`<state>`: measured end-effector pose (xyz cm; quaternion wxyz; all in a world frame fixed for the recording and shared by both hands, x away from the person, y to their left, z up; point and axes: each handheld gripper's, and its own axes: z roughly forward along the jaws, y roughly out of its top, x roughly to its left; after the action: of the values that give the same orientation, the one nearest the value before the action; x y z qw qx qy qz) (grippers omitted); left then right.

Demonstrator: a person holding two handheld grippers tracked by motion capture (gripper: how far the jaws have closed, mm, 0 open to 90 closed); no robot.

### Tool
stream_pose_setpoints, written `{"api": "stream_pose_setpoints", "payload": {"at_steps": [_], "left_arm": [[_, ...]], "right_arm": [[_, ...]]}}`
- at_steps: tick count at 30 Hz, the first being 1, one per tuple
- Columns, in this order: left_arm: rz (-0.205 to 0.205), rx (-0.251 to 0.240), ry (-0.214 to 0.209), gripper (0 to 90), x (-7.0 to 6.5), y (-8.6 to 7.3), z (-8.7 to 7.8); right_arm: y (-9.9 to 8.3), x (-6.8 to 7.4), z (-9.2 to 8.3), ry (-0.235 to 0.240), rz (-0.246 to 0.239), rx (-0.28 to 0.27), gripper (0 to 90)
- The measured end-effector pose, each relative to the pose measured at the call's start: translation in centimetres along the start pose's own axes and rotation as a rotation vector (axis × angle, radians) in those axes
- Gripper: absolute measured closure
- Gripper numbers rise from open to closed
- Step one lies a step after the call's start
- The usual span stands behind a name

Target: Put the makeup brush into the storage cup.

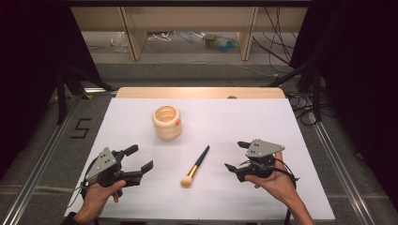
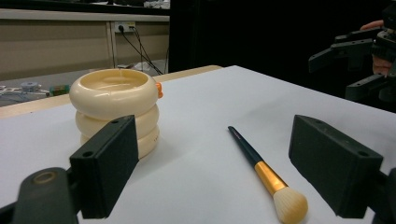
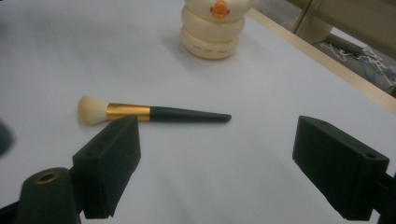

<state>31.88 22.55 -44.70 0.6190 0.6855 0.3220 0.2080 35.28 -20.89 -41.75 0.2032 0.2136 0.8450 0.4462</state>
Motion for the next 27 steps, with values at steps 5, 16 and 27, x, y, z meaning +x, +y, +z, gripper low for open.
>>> {"api": "stream_pose_setpoints", "payload": {"at_steps": [5, 16, 27], "left_arm": [[0.006, 0.010, 0.007, 15.9, 0.0, 0.0, -0.1], [0.003, 0.009, 0.006, 15.9, 0.0, 0.1, -0.1], [0.006, 0.010, 0.004, 15.9, 0.1, 0.1, -0.1]], "right_arm": [[1.6, -0.1, 1.8, 0.064, -0.046, 0.054, 16.0], [3.6, 0.1, 5.3, 0.165, -0.107, 0.154, 17.8], [4.7, 0.6, 8.0, 0.234, -0.158, 0.221, 19.8]]}}
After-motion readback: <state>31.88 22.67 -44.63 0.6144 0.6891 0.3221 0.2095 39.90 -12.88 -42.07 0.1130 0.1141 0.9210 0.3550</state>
